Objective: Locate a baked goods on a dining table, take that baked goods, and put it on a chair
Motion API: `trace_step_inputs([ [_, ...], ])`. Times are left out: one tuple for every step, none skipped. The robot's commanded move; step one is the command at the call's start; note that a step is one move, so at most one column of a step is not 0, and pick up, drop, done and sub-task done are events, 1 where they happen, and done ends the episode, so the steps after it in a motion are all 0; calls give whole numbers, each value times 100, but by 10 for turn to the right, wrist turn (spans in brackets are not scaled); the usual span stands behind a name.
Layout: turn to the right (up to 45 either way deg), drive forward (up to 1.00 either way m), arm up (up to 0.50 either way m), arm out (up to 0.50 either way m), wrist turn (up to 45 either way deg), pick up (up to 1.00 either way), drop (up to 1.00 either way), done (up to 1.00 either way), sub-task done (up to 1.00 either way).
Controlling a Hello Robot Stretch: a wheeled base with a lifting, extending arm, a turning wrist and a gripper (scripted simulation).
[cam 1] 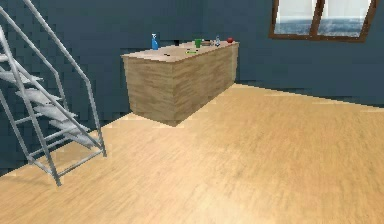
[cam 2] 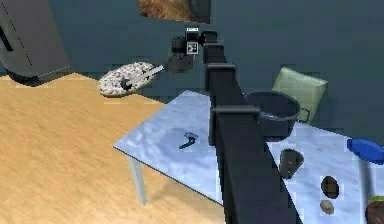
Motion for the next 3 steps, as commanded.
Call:
trace_step_inputs([
  [0, 0, 0, 0, -450, 0, 0, 0, 0],
  [0, 0, 0, 0, -270, 0, 0, 0, 0],
  [0, 0, 0, -46, 0, 0, 0, 0, 0],
])
